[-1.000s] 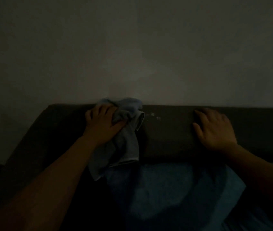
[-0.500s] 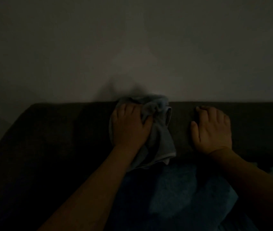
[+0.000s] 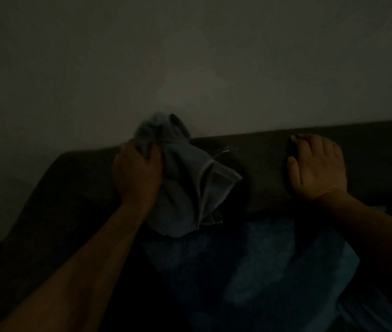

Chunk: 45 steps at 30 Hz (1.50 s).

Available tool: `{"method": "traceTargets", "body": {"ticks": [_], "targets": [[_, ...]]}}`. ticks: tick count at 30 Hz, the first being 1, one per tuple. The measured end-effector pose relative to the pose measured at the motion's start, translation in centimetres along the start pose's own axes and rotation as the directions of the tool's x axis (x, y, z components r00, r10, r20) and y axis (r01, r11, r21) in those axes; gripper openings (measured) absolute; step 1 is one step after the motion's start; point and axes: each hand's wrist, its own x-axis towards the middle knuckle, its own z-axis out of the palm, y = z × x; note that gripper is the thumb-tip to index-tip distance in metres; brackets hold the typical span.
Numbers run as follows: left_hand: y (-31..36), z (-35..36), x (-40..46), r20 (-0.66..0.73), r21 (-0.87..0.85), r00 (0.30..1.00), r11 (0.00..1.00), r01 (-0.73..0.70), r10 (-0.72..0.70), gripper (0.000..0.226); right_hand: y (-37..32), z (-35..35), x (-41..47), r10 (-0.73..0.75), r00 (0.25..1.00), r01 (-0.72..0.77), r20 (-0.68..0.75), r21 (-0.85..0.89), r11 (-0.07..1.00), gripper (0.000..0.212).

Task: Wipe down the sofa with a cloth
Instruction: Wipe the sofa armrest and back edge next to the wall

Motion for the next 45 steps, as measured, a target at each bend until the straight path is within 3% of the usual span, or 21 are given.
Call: {"method": "traceTargets", "body": {"ticks": [2,5,8,13,16,21,30,35,45], "targets": [[-1.9,-0.9,0.4,-0.015,0.116,0.999,0.992,0.043,-0.041,0.059,0.0,-0.1,0.0,-0.001,1.0,0.001,0.0,0.002,1.0,0.062],[-1.8,0.1,-0.7,-0.028,0.315,1.0,0.949,0.003,0.006,0.039,0.0,0.0,-0.1,-0.002,1.0,0.002,0.006,0.002,1.0,0.062],[-0.4,1.6,-1.3,-0.055,0.392,0.998,0.92,-0.004,0.028,0.039,0.1,0.1,-0.1,-0.005,1.0,0.005,0.002,0.011,1.0,0.061],[1.7,3.2,-1.8,0.023,0.49,0.996,0.867,-0.087,0.087,0.037,0.1,0.3,-0.1,-0.013,0.999,0.014,-0.035,0.048,0.999,0.058],[5.4,6.1,-3.0,0.126,0.405,0.975,0.887,-0.22,0.184,0.035,0.3,0.4,-0.1,-0.02,0.999,0.023,-0.043,0.058,0.998,0.058],[9.7,9.2,-5.2,0.178,0.376,0.938,0.861,-0.343,0.296,0.043,0.6,0.9,0.0,-0.042,0.996,0.048,-0.081,0.078,0.996,0.059],[9.3,9.1,-4.9,0.175,0.371,0.933,0.856,-0.358,0.315,0.045,2.5,-1.3,0.2,-0.108,0.993,0.115,-0.043,0.216,0.97,0.052],[9.3,9.6,-4.8,0.156,0.41,0.937,0.842,-0.35,0.313,0.046,9.2,-2.1,0.4,-0.148,0.989,0.147,0.001,0.107,0.983,0.056],[9.6,9.5,-4.6,0.157,0.432,0.937,0.831,-0.35,0.312,0.045,9.7,-0.7,0.5,-0.178,0.982,0.186,-0.06,0.195,0.963,0.053]]}}
